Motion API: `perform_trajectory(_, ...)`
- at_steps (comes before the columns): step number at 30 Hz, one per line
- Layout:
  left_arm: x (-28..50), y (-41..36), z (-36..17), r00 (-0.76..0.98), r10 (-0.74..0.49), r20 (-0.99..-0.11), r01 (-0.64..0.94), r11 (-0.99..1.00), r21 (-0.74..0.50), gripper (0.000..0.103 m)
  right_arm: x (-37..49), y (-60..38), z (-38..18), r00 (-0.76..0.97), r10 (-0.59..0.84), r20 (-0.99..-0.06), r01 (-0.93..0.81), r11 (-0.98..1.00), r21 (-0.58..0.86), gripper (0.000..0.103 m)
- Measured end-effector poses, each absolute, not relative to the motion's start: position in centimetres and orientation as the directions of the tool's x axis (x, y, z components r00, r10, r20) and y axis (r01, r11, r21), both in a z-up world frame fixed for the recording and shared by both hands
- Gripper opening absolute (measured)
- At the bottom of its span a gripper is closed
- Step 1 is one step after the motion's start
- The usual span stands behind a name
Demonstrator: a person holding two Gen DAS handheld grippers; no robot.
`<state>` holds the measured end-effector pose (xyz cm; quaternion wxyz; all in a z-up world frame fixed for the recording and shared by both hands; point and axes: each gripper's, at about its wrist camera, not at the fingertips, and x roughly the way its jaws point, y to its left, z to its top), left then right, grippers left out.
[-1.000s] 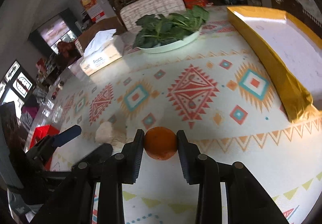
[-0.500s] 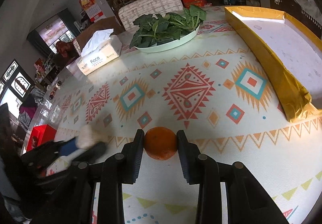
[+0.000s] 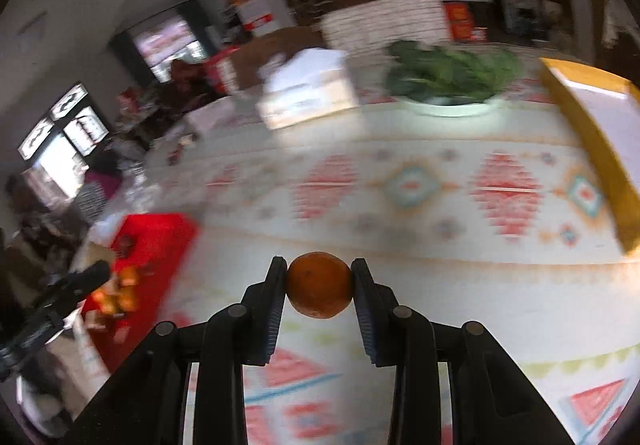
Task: Organize fruits
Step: 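Carry the pale piece with the left tool while the right tool carries the orange to the tray, then open the left tool over the tray while the right tool releases the orange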
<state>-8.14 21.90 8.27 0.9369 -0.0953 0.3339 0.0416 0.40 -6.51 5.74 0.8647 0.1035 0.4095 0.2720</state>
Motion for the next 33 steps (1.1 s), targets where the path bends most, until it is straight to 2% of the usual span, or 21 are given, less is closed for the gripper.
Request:
perform_trajectory(3, -9.2, 25.6, 7.5, 0.763, 0.061, -0.643, -0.218, 0.961, -0.168, 0.036, -0.3, -1.9, 6.8, 0.465, 0.598, -0.653, -0.455, 0.794, 0.404, 0.036)
perform_trajectory(8, -10.1, 29.4, 5.6, 0.743, 0.071, -0.666, -0.276, 0.938, -0.208, 0.036, -0.8, 6.5, 7.0, 0.376, 0.633, -0.677, -0.542, 0.742, 0.393, 0.036)
perform_trajectory(14, -10.2, 31.6, 3.9, 0.728, 0.042, -0.684, -0.284, 0.927, -0.245, 0.036, 0.2, 14.9, 5.2, 0.259, 0.647, -0.717, -0.585, 0.696, 0.417, 0.036)
perform_trajectory(21, -9.7, 32.2, 3.7, 0.741, 0.008, -0.671, -0.262, 0.924, -0.277, 0.037, 2.5, 20.1, 3.3, 0.236, 0.615, -0.753, -0.585, 0.709, 0.395, 0.037)
perform_trajectory(23, -9.6, 32.2, 3.8, 0.747, 0.004, -0.665, -0.254, 0.926, -0.28, 0.041, 3.0, 20.7, 3.0, 0.24, 0.612, -0.754, -0.574, 0.716, 0.398, 0.037)
perform_trajectory(25, -9.6, 32.1, 4.0, 0.75, 0.001, -0.661, -0.251, 0.926, -0.283, 0.051, 3.3, 20.6, 3.1, 0.246, 0.619, -0.746, -0.563, 0.718, 0.41, 0.038)
perform_trajectory(28, -9.7, 32.0, 4.3, 0.761, -0.005, -0.649, -0.242, 0.925, -0.291, 0.06, 3.3, 20.3, 3.8, 0.263, 0.652, -0.711, -0.559, 0.704, 0.438, 0.043)
perform_trajectory(33, -10.1, 31.3, 5.2, 0.773, 0.009, -0.634, -0.242, 0.929, -0.281, 0.063, 2.0, 18.9, 5.9, 0.315, 0.659, -0.683, -0.584, 0.702, 0.408, 0.046)
